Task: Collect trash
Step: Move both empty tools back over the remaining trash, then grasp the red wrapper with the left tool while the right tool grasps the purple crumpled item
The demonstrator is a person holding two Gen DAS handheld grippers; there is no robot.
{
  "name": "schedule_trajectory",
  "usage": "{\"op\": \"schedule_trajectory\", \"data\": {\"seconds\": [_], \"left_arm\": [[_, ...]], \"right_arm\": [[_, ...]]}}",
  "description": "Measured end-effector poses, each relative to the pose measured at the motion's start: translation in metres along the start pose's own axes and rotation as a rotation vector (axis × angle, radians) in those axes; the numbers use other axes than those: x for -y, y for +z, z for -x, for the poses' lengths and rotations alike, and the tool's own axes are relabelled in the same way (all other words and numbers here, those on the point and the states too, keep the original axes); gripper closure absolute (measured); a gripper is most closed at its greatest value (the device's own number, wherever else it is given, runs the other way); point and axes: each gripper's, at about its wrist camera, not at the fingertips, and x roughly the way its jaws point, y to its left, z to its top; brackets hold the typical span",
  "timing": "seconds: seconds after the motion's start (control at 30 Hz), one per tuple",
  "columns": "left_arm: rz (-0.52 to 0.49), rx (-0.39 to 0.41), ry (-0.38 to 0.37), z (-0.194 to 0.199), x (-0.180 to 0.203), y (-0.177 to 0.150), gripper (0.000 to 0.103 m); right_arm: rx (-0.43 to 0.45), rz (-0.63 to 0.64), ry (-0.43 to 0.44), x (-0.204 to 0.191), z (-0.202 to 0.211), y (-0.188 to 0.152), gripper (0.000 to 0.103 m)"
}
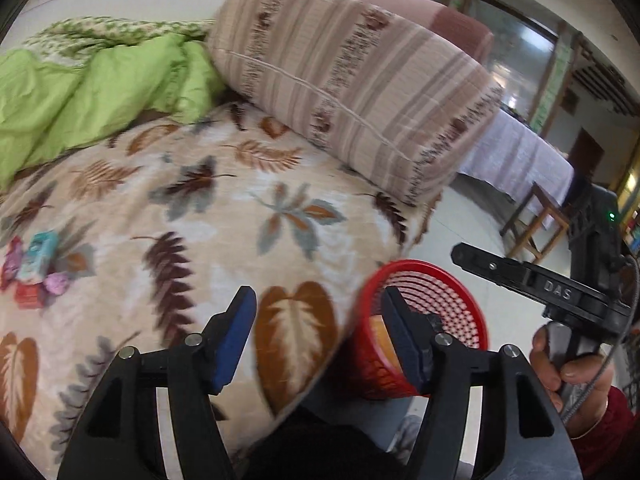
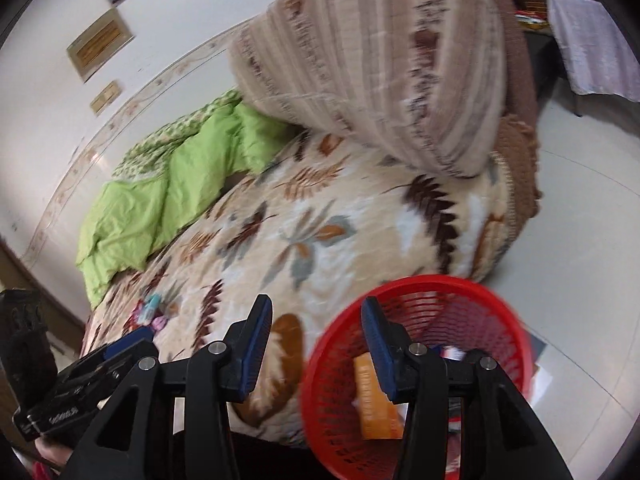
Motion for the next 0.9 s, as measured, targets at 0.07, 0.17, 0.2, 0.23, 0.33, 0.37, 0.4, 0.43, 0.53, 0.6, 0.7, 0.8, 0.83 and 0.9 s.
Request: {"op": "schedule_trajectory", "data": {"seconds": [0.07,0.17,0.2,0.23,0.33,0.37,0.4,0.43,0.53,0.6,0.7,0.8,0.83,0.9], "left_arm": [[0.036,0.019,0.051,0.01,-0.026,-0.002,0.039],[0.079,0.039,0.105,0.021,-0.059,-0.005,0.039],[0.102,0.047,0.131,0.027,-0.075,-0.007,0.039],[0.118,0.054,0.149,0.031,-0.086,-0.009,0.039],[0.183,0.084,0.22,0.046,-0.128,-0.015,0.039],[0.203,0.092,0.244,0.049,-0.141,-0.017,0.039],[0.239,0.101,0.275,0.055,-0.161,-0.019,0.039],[0.267,0.106,0.293,0.058,-0.176,-0.021,0.039],[0.331,0.119,0.371,0.07,-0.221,-0.03,0.039],[0.365,0.126,0.407,0.074,-0.247,-0.036,0.039],[0.406,0.129,0.468,0.078,-0.279,-0.042,0.039],[0.45,0.132,0.484,0.083,-0.305,-0.046,0.039],[0.457,0.135,0.487,0.083,-0.311,-0.046,0.039],[0.458,0.136,0.502,0.084,-0.321,-0.045,0.039]], "right_arm": [[-0.026,0.033,0.034,-0.02,-0.012,-0.001,0.054],[-0.06,0.087,0.083,-0.051,-0.028,-0.005,0.054],[-0.07,0.107,0.1,-0.062,-0.035,-0.006,0.054],[-0.083,0.131,0.117,-0.076,-0.042,-0.007,0.054],[-0.125,0.171,0.156,-0.106,-0.065,-0.011,0.053],[-0.154,0.187,0.179,-0.12,-0.076,-0.013,0.053],[-0.173,0.201,0.192,-0.13,-0.085,-0.016,0.053],[-0.192,0.216,0.201,-0.141,-0.093,-0.019,0.053],[-0.251,0.268,0.236,-0.171,-0.12,-0.026,0.053],[-0.292,0.314,0.255,-0.192,-0.139,-0.033,0.053],[-0.38,0.394,0.301,-0.228,-0.178,-0.045,0.053],[-0.448,0.467,0.306,-0.256,-0.218,-0.054,0.053],[-0.458,0.486,0.304,-0.262,-0.227,-0.057,0.053],[-0.47,0.56,0.286,-0.28,-0.251,-0.063,0.053]]}}
